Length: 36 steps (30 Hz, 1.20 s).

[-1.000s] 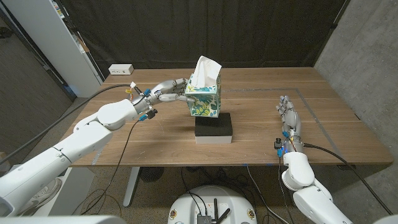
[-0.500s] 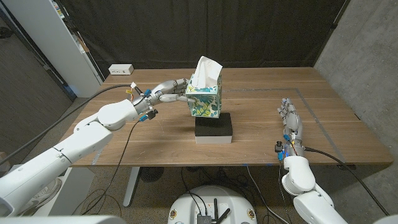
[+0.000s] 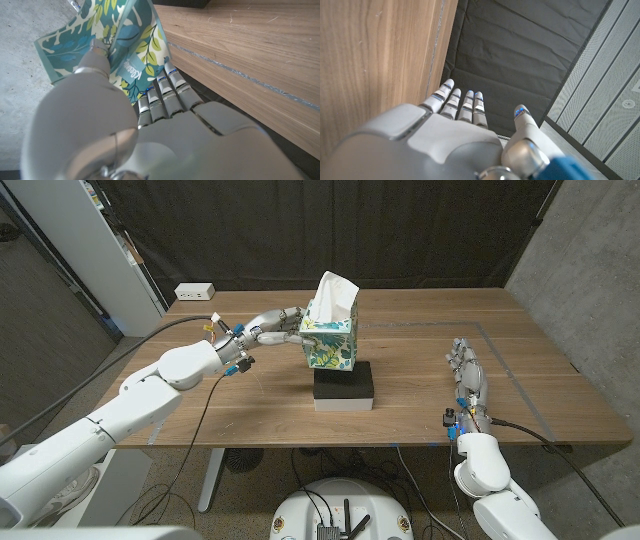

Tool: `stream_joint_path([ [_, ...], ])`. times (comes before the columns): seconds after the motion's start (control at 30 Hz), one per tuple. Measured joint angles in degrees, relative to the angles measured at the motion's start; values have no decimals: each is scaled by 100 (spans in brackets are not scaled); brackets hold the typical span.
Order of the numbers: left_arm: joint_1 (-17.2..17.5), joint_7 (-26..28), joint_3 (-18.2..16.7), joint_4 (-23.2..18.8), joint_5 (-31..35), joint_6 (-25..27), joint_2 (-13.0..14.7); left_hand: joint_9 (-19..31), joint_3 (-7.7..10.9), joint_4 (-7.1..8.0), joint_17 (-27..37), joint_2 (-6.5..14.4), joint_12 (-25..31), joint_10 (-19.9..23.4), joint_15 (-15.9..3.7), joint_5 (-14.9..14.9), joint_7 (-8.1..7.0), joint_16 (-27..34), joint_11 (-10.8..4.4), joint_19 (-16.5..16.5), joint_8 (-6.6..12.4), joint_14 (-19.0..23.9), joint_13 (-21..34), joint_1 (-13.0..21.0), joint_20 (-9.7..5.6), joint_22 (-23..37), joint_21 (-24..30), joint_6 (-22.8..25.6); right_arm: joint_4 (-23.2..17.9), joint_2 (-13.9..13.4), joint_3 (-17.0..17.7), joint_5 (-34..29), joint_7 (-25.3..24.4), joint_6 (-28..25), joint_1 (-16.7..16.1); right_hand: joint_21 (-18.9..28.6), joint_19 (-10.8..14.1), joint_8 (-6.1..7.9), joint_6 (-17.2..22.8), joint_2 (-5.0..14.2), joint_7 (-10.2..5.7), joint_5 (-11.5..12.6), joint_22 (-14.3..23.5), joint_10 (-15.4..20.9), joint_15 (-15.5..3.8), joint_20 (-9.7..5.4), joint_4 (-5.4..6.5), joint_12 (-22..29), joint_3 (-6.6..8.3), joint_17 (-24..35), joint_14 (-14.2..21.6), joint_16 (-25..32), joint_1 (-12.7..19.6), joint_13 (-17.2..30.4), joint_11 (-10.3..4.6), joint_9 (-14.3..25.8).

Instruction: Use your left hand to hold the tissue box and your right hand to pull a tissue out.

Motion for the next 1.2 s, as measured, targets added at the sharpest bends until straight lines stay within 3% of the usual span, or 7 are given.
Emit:
stream_joint_path([
  [0.43,-14,2,30,4,34,-21,-30,0,50,3,2,30,0,0,-20,0,0,-37,0,0,21,20,26,-32,0,0,0,0,-309,-140,66,149,244,-61,-61,0,0,0,-20,0,-20,0,0,-42,-32,0,-5,0,43,0,-32,0,0,0,42,-5],
  [1.2,-116,-20,107,120,65,-28,-126,0,49,2,4,28,-21,73,-20,0,0,-16,-13,0,21,20,48,-32,0,0,-21,0,-943,-290,120,401,487,-422,-11,0,32,0,-50,0,10,0,0,-83,-62,-32,128,1,175,40,-62,0,-1,0,41,-12],
])
